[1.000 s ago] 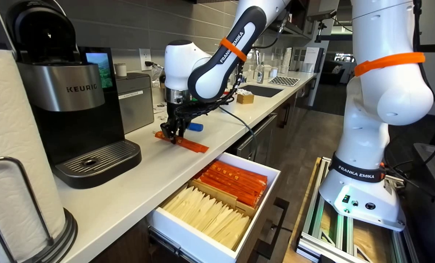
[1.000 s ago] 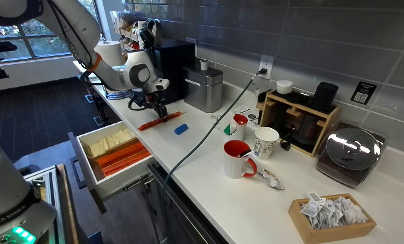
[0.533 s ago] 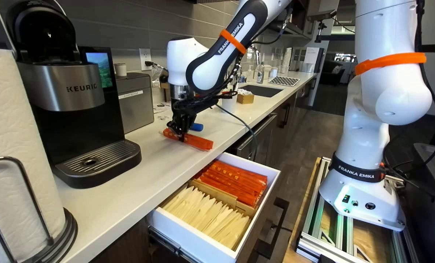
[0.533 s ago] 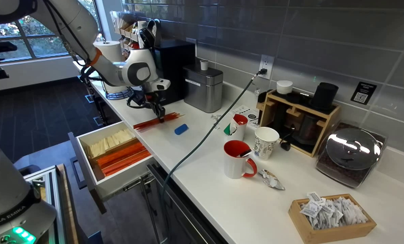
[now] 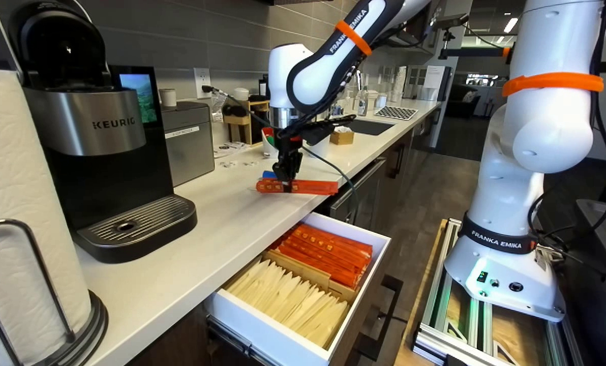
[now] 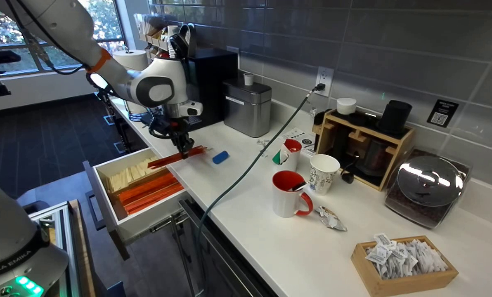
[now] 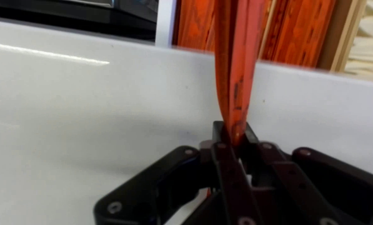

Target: Put the orange item in the drawer and close the drawer

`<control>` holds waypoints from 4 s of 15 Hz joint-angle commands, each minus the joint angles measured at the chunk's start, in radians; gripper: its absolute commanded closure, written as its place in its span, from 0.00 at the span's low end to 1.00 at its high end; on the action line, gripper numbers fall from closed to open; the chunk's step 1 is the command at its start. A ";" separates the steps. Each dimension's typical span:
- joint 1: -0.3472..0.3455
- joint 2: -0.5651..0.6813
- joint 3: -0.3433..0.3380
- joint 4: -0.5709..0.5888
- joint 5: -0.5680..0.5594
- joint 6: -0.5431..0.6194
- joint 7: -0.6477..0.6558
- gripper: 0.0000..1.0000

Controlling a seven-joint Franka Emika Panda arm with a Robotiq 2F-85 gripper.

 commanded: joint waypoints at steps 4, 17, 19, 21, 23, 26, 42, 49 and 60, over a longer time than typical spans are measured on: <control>-0.004 -0.194 0.033 -0.267 -0.043 0.147 -0.269 0.97; 0.134 -0.190 -0.041 -0.319 0.307 0.377 -0.622 0.97; 0.164 -0.164 -0.071 -0.319 0.365 0.418 -0.741 0.97; 0.192 -0.142 -0.096 -0.319 0.418 0.479 -0.901 0.97; 0.276 -0.116 -0.168 -0.321 0.471 0.570 -1.045 0.97; 0.335 -0.061 -0.201 -0.321 0.580 0.620 -1.268 0.97; 0.276 -0.091 -0.229 -0.313 1.053 0.574 -1.640 0.87; 0.250 -0.198 -0.233 -0.332 1.124 0.542 -1.822 0.97; 0.248 -0.150 -0.208 -0.316 1.126 0.594 -1.913 0.97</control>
